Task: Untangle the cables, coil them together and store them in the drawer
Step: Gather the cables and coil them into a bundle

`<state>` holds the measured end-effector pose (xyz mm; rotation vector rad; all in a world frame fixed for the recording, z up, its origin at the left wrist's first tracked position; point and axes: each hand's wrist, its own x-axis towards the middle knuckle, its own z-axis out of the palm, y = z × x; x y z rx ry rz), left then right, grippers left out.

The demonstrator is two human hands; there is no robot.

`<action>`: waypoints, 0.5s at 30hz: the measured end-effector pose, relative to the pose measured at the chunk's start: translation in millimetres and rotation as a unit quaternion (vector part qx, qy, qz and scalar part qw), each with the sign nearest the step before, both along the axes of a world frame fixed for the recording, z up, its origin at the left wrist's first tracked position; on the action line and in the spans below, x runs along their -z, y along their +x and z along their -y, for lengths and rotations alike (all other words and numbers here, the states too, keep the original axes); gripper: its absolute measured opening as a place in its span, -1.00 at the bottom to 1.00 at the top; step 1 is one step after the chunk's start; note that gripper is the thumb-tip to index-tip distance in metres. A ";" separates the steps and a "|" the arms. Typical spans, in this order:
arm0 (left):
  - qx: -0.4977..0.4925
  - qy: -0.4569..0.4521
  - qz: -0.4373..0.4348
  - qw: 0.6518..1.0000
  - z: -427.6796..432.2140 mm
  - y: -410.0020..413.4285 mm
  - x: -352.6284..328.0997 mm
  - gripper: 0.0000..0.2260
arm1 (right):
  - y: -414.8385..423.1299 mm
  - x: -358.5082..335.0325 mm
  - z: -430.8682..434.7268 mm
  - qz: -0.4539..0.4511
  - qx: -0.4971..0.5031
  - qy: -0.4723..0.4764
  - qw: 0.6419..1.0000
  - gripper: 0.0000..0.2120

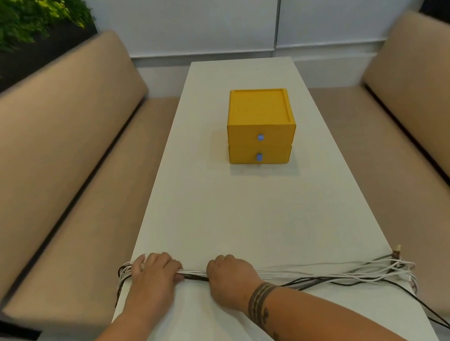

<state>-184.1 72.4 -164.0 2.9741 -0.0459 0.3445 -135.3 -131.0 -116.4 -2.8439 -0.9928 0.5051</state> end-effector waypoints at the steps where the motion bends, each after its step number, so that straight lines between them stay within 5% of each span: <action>1: 0.010 0.013 -0.013 1.000 0.5 1.1 -1.2 -0.95 | 1.4 -1.3 1.1 -0.003 -0.005 0.003 1.000 -0.74; 6: 0.051 0.097 -0.068 0.992 0.2 7.5 -15.1 -0.87 | -3.8 9.6 13.0 0.088 -0.034 0.058 0.994 -0.75; 10: 0.065 0.096 -0.169 0.979 2.6 24.2 -53.6 -0.89 | 1.3 -3.9 14.7 -0.024 0.021 0.049 0.998 -0.63; 15: 0.098 0.091 -0.212 0.968 14.7 61.2 -121.6 -0.87 | 35.5 -57.4 6.3 -0.160 0.047 0.177 0.970 -0.60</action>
